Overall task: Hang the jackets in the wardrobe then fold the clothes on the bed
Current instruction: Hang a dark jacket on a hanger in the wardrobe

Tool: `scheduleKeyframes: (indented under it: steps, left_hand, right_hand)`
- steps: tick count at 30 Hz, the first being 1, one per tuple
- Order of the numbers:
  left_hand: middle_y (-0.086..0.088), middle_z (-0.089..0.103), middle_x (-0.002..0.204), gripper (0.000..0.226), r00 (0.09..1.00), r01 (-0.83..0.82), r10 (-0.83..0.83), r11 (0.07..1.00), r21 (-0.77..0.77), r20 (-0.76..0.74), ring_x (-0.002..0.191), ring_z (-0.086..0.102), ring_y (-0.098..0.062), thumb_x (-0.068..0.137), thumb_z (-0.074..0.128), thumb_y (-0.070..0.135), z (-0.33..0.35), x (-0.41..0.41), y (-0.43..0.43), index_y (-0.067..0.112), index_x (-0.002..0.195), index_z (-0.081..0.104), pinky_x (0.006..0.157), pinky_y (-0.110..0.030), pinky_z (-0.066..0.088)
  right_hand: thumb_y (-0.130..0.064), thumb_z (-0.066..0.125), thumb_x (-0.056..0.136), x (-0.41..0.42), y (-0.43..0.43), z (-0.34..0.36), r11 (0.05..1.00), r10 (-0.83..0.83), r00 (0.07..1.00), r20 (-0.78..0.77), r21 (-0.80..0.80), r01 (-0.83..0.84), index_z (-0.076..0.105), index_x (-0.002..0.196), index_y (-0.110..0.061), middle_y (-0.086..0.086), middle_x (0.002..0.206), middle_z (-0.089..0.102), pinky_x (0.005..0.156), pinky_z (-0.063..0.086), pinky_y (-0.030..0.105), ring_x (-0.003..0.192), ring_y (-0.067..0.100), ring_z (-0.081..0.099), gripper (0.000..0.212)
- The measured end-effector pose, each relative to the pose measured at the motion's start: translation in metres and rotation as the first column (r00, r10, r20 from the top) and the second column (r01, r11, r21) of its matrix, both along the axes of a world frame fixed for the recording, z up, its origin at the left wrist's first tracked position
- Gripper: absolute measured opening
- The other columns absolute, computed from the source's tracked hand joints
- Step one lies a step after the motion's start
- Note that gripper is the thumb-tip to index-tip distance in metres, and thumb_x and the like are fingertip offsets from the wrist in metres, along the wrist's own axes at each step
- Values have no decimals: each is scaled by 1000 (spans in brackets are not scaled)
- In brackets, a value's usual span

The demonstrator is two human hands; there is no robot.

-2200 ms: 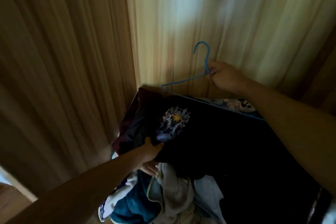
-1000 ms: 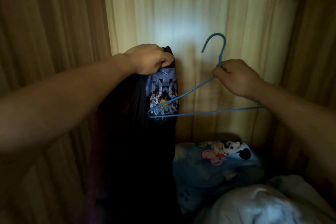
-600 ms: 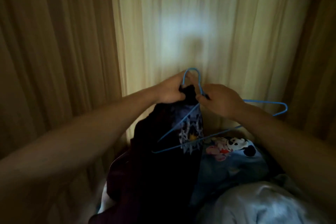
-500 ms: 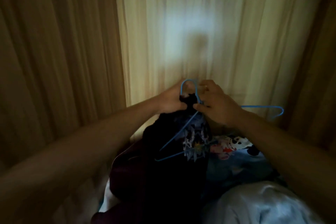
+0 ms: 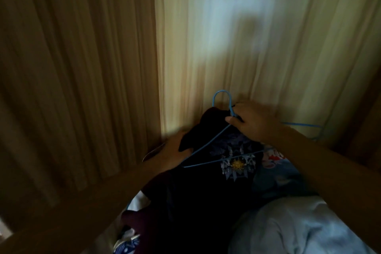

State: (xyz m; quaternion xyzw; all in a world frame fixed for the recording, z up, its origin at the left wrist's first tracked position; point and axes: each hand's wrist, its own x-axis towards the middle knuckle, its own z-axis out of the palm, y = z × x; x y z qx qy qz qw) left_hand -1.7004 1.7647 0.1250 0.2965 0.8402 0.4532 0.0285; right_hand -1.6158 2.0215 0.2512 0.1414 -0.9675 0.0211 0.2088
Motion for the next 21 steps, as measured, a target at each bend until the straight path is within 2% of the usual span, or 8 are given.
scheduleKeyframes:
  steps: [3,6,7,9,10,14,17,21]
  left_hand:
    - [-10,56,138,62,994,-98,104,987,-124,45,128,54,-29,85,71,14,-21,-12,1,12,143,48,107,-41,45]
    - [8,64,97,36,985,-139,100,943,-302,-140,86,63,-6,90,59,3,-15,-21,3,29,116,58,83,-10,47]
    - [9,63,86,26,965,-164,87,936,-312,-247,76,62,-3,91,57,3,-12,-26,3,20,109,60,78,-12,48]
    - [1,68,90,19,909,-174,60,953,-246,-412,84,67,-12,92,56,7,13,-31,-2,11,109,63,84,-30,53]
    - [-2,70,94,17,918,-149,50,963,-224,-394,90,68,-18,92,57,10,32,-31,-2,14,106,65,85,-37,54]
    - [-8,71,99,24,907,-131,44,975,-181,-419,94,68,-29,85,55,3,132,-27,5,22,98,64,81,-41,55]
    - [-17,70,104,31,796,-195,14,952,-234,-605,98,66,-35,82,52,0,220,-25,5,14,107,63,78,-36,51]
    - [-26,65,100,28,534,-379,-11,891,-251,-845,93,63,-45,85,56,9,339,-5,-3,14,112,54,69,-37,45]
  right_hand:
    - [-50,42,101,5,2,-1,993,-13,999,-50,114,19,46,73,-23,-8,69,44,64,39,39,66,15,44,39]
    - [-56,28,100,13,6,1,982,-50,996,-69,178,62,45,80,-24,-9,69,45,64,46,41,68,20,51,41]
    - [-58,25,99,16,11,3,979,-62,995,-81,191,77,42,83,-26,-8,69,46,63,47,41,67,21,52,39]
    - [-60,20,98,23,22,7,972,-97,989,-111,203,118,43,89,-28,-5,68,51,57,47,39,61,20,52,40]
    - [-61,18,98,27,27,11,971,-117,984,-138,192,143,49,93,-26,-5,64,50,52,42,36,55,17,48,47]
    - [-58,19,100,37,38,47,968,-171,948,-267,134,212,61,106,-8,-7,53,34,45,18,28,44,11,27,65]
    - [-54,22,101,39,43,98,970,-151,908,-391,117,212,55,103,0,3,54,43,45,23,30,41,17,27,64]
    - [-46,32,106,42,47,183,937,-157,766,-624,151,315,48,108,5,24,65,58,49,31,36,49,31,46,54]
